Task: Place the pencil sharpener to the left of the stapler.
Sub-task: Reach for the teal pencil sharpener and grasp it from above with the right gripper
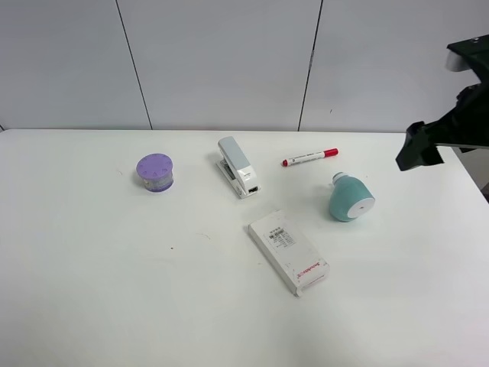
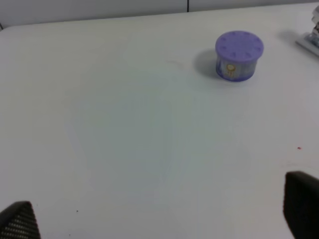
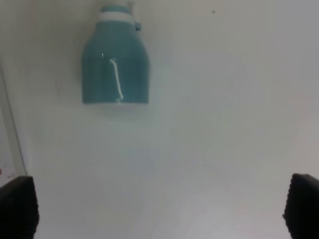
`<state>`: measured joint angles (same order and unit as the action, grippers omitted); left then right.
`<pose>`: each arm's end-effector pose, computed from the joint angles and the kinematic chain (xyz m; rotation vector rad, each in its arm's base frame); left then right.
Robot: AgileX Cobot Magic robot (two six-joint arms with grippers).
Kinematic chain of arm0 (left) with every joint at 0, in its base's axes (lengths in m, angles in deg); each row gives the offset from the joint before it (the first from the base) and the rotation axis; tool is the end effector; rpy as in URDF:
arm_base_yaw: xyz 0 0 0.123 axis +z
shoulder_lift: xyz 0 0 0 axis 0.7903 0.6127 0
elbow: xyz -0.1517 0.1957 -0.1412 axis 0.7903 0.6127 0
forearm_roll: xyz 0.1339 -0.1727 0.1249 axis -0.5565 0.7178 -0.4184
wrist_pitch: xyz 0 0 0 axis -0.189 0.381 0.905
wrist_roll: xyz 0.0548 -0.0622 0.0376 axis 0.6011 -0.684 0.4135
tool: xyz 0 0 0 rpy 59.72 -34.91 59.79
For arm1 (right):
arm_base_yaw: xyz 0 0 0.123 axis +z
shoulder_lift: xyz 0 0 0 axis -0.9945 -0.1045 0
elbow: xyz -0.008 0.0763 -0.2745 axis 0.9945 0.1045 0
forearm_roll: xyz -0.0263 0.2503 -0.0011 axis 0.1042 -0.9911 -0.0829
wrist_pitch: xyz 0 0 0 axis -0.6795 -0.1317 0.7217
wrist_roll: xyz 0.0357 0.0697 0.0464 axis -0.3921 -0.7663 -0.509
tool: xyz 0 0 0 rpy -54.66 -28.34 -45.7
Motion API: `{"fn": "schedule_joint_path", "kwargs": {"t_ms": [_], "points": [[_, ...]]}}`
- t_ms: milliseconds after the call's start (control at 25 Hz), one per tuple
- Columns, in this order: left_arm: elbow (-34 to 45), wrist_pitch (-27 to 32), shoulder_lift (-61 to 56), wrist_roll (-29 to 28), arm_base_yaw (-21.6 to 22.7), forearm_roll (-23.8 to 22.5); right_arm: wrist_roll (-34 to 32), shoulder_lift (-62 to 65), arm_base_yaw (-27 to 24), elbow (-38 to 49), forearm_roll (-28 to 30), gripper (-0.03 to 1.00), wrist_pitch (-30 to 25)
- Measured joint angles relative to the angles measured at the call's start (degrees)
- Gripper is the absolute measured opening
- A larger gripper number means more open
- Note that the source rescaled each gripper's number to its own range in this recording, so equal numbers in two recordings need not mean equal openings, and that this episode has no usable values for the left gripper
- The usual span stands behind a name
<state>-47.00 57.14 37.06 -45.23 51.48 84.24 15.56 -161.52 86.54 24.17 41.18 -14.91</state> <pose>-0.0070 0.0014 0.2808 0.0121 2.0190 0.0114 0.2730 0.0189 0.3010 -0.3893 2.6844 0.0478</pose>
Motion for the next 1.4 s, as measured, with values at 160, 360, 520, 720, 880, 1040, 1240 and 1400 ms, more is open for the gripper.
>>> {"fn": "schedule_joint_path", "kwargs": {"t_ms": [160, 360, 520, 720, 880, 1040, 1240, 1400], "points": [[0.0, 0.0, 0.0, 0.0, 0.0, 0.0, 1.1, -8.5, 0.2, -1.4, -1.5, 1.00, 2.7], [0.0, 0.0, 0.0, 0.0, 0.0, 0.0, 1.8, -16.4, 1.2, -1.9, -2.9, 1.00, 6.6], [0.0, 0.0, 0.0, 0.0, 0.0, 0.0, 1.7, -21.0, 3.4, -1.9, -3.6, 1.00, 10.3], [0.0, 0.0, 0.0, 0.0, 0.0, 0.0, 1.5, -25.8, 5.7, -4.3, -4.0, 1.00, 11.8], [0.0, 0.0, 0.0, 0.0, 0.0, 0.0, 0.6, -29.3, 7.1, -7.1, -3.7, 1.00, 10.6], [0.0, 0.0, 0.0, 0.0, 0.0, 0.0, -0.4, -31.2, 7.4, -7.9, -3.2, 1.00, 10.6], [0.0, 0.0, 0.0, 0.0, 0.0, 0.0, -2.1, -32.3, 7.5, -7.9, -1.3, 1.00, 9.8], [0.0, 0.0, 0.0, 0.0, 0.0, 0.0, -2.8, -32.8, 7.5, -7.9, -0.7, 1.00, 9.5]]}}
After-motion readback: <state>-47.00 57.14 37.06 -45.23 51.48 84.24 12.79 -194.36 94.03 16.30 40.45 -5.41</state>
